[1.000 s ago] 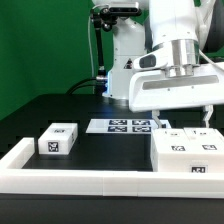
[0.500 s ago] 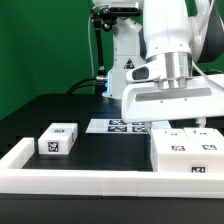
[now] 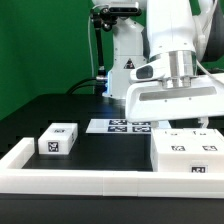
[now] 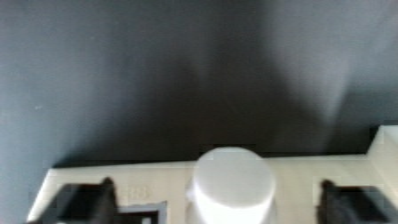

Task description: Assemble cabinet

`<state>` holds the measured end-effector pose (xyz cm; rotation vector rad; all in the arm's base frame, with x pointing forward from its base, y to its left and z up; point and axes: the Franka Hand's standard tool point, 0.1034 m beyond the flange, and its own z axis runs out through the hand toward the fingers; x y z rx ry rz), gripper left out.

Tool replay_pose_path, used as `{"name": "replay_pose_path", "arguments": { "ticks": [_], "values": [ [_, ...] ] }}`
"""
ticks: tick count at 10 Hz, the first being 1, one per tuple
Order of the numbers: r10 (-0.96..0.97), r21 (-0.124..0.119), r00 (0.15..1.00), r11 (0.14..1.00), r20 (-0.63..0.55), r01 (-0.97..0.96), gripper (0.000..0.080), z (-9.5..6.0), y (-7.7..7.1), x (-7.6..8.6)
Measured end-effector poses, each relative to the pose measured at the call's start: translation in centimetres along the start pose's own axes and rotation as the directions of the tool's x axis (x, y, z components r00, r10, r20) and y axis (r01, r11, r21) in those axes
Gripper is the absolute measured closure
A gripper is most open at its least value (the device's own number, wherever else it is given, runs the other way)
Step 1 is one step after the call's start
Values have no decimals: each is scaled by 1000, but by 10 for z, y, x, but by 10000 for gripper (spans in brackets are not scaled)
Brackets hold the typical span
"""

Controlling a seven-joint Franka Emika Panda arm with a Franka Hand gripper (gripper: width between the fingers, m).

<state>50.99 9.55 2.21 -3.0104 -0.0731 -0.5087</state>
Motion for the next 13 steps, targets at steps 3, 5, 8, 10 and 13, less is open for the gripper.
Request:
{"name": "replay_pose_path", "arguments": {
  "ticks": [3,5,8,10,13],
  "values": [
    [0,0,1000,1000,0,0,586,0,0,0],
    [0,0,1000,1000,0,0,584,0,0,0],
    [0,0,1000,1000,0,0,584,0,0,0],
    [0,0,1000,1000,0,0,584,0,0,0],
    [0,0,1000,1000,0,0,584,0,0,0]
  ]
}}
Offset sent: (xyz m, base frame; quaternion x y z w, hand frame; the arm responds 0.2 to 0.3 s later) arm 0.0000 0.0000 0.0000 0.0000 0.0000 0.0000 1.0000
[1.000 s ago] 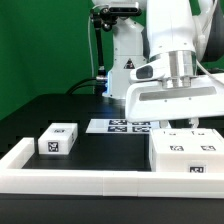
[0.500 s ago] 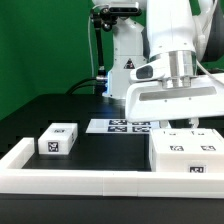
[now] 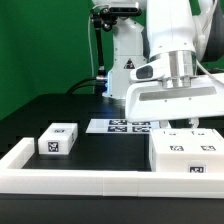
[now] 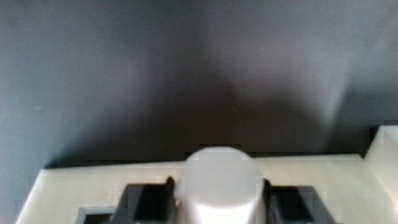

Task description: Assemble cabinet

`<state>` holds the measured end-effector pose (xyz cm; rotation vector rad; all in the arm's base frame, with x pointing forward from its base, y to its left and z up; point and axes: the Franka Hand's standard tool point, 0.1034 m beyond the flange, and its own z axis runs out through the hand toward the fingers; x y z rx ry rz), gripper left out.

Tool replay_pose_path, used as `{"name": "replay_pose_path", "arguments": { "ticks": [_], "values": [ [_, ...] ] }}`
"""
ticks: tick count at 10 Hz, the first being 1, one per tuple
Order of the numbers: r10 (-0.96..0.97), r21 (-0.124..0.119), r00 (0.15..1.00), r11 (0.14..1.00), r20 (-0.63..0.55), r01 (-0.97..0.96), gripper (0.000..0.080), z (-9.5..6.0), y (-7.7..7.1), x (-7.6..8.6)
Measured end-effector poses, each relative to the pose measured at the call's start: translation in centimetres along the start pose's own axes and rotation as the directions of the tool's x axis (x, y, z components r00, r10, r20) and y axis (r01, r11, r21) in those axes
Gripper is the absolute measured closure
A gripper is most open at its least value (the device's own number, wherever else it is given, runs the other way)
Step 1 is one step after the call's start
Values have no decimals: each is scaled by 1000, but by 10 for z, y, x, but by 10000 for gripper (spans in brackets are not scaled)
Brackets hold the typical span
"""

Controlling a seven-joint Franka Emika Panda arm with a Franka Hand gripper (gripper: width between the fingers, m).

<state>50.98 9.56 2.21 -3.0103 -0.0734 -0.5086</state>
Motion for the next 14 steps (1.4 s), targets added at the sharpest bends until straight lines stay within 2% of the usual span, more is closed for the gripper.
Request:
{"name": "replay_pose_path", "arguments": {
  "ticks": [3,4,6,8,9,13,14],
  "values": [
    [0,0,1000,1000,3,0,583,-1,0,0],
    [0,1,1000,1000,24,0,583,-10,1,-2],
    [-2,0,999,1000,54,2,583,-41,7,-4],
    [14,16,992,1000,129,-17,583,-70,2,2],
    [22,20,991,999,135,-25,583,-74,-3,6],
    [20,21,988,1000,155,-24,581,-72,-1,2],
    [30,29,977,999,211,-37,581,-85,2,7]
  ]
}}
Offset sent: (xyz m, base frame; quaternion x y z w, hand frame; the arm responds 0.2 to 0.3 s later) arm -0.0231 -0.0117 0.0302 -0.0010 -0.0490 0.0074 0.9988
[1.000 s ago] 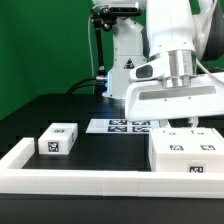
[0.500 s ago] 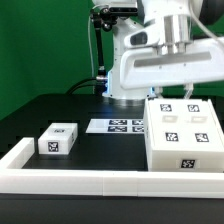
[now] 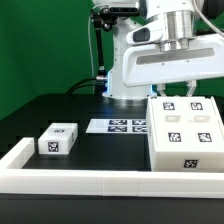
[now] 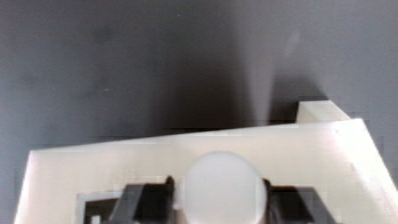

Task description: Assemble cabinet

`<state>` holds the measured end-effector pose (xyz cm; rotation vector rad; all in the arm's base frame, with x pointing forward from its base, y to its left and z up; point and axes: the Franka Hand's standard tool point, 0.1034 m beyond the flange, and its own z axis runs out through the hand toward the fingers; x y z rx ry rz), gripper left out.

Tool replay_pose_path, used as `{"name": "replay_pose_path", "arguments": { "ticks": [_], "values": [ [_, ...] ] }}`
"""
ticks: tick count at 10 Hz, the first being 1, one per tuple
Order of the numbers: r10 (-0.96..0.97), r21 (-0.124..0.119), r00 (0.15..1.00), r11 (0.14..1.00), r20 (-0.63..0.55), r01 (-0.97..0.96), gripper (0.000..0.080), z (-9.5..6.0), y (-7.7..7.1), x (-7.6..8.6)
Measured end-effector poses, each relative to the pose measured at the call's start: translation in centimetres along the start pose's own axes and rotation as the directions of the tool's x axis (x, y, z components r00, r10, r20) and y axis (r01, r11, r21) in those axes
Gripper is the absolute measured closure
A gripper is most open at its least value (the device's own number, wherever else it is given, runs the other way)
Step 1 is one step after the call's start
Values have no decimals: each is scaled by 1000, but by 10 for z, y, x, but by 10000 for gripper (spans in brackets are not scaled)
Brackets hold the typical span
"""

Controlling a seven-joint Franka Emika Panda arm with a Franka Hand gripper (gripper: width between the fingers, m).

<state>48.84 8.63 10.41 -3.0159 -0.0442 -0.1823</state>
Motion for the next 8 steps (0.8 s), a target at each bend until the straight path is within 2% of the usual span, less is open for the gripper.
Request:
{"name": "replay_pose_path", "arguments": {
  "ticks": [1,2,5,8],
  "values": [
    [12,9,1000,1000,26,-13,581,-16,3,10],
    [23,18,999,1000,41,-23,581,-24,3,21],
    [64,38,995,997,72,-67,581,-32,-7,53],
    [61,39,996,997,59,-63,581,-31,-9,56]
  ]
}}
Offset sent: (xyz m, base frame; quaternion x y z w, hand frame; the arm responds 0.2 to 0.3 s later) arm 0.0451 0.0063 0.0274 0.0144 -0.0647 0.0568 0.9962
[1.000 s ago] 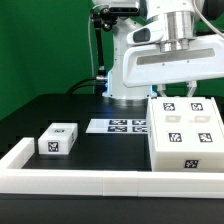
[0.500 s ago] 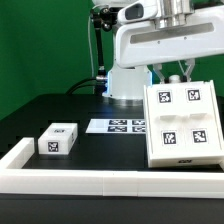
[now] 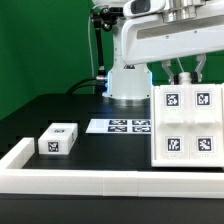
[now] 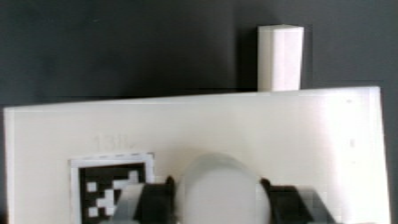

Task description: Assemble cabinet

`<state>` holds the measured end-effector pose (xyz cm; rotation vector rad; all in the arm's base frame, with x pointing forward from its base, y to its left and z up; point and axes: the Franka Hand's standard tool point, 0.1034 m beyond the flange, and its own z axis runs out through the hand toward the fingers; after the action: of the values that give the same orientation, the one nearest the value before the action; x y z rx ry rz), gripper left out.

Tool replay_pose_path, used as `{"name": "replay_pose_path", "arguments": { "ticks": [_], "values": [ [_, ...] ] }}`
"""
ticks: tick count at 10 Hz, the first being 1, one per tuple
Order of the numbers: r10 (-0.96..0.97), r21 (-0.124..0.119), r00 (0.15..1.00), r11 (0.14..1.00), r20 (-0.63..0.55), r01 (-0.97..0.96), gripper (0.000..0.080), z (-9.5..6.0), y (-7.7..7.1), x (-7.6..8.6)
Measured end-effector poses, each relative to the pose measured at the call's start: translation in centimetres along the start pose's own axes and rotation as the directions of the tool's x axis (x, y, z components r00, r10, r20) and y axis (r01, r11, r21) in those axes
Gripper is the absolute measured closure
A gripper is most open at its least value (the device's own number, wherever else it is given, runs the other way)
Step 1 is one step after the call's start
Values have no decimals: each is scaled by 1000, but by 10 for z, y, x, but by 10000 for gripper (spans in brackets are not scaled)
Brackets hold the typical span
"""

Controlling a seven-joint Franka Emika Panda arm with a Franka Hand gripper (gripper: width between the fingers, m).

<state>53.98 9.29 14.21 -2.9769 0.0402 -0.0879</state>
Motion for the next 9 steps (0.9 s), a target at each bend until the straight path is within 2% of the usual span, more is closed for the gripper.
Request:
{"name": "replay_pose_path", "arguments": {
  "ticks": [1,5,7,9],
  "values": [
    [-6,0,1000,1000,2,6,581,0,0,1],
    [-16,12,1000,1000,-10,16,581,3,1,31],
    [11,18,1000,1000,-22,-10,581,4,-3,44],
    [18,20,1000,1000,-25,-17,581,3,-5,46]
  ]
}}
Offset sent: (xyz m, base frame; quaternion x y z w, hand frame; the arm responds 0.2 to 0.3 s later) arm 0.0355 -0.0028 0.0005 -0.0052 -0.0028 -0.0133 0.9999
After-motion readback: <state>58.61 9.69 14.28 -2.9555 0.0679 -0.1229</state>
